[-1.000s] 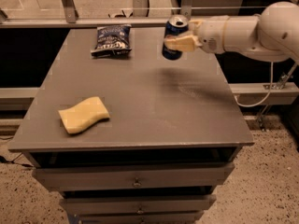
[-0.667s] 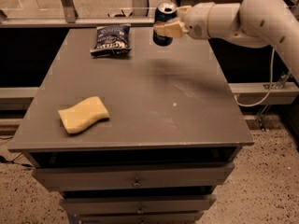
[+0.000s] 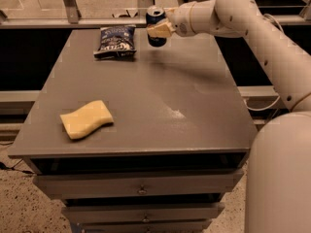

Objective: Move pepsi can near blue chip bag

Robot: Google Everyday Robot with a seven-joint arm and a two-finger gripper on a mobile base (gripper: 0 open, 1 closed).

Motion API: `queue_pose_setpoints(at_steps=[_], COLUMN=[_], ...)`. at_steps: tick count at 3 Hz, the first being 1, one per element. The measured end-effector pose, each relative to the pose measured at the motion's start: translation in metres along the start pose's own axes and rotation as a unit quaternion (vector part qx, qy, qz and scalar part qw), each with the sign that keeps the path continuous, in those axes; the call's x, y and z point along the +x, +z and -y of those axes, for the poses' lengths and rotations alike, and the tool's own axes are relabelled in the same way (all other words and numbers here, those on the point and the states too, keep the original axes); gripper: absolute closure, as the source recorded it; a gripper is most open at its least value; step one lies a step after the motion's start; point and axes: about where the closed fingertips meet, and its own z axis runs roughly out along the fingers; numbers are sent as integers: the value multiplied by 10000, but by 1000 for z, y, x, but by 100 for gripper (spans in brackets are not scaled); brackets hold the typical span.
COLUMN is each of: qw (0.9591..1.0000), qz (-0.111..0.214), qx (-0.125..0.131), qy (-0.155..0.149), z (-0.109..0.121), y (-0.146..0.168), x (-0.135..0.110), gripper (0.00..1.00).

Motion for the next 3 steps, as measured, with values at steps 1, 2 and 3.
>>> queue_pose_setpoints(at_steps=[1,2,3], qw=[9998,9991,9980], qz=[-149,-121,-94], qx=[-96,-323,-520], qy=[88,259,356], z=[-2,-10,-18], y=[19,35,45], x=[15,19,18], gripper=[100,82,59])
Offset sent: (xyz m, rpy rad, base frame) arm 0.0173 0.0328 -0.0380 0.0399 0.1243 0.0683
